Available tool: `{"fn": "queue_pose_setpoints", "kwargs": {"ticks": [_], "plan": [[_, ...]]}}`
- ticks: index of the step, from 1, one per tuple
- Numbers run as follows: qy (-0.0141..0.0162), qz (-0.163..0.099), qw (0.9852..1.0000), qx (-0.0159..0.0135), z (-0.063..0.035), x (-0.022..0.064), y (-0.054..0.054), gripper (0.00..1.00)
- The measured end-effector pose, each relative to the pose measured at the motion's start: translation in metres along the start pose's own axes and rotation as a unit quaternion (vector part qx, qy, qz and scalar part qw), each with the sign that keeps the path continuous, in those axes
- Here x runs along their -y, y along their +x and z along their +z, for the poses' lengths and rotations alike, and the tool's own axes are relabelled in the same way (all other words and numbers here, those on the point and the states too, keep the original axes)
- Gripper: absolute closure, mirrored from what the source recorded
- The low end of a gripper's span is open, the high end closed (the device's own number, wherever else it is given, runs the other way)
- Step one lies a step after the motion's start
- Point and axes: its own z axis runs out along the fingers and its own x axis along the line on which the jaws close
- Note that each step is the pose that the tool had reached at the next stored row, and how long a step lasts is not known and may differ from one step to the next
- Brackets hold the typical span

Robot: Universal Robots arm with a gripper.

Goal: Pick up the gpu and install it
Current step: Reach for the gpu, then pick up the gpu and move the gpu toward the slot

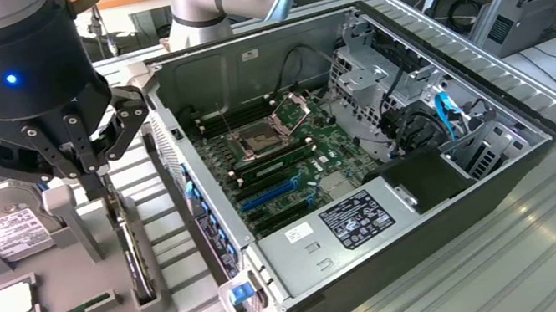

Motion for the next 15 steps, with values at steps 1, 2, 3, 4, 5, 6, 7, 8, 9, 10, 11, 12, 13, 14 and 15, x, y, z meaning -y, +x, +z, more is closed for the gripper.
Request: {"fn": "queue_pose_setpoints", "kwargs": {"ticks": [1,2,3,4,5,6,7,8,9,10,11,12,13,14,15], "plan": [[0.0,0.0,1.0,0.0,0.0,0.0,0.0,0.89],[0.0,0.0,1.0,0.0,0.0,0.0,0.0,0.89],[0.0,0.0,1.0,0.0,0.0,0.0,0.0,0.89],[0.0,0.0,1.0,0.0,0.0,0.0,0.0,0.89],[0.0,0.0,1.0,0.0,0.0,0.0,0.0,0.89],[0.0,0.0,1.0,0.0,0.0,0.0,0.0,0.89],[0.0,0.0,1.0,0.0,0.0,0.0,0.0,0.89],[0.0,0.0,1.0,0.0,0.0,0.0,0.0,0.89],[0.0,0.0,1.0,0.0,0.0,0.0,0.0,0.89],[0.0,0.0,1.0,0.0,0.0,0.0,0.0,0.89],[0.0,0.0,1.0,0.0,0.0,0.0,0.0,0.89],[0.0,0.0,1.0,0.0,0.0,0.0,0.0,0.89],[0.0,0.0,1.0,0.0,0.0,0.0,0.0,0.89],[-0.0001,0.0,1.0,0.0,0.0001,0.0,0.0,0.83],[0.0,0.0,1.0,0.0,0.0,0.0,0.0,0.83]]}}
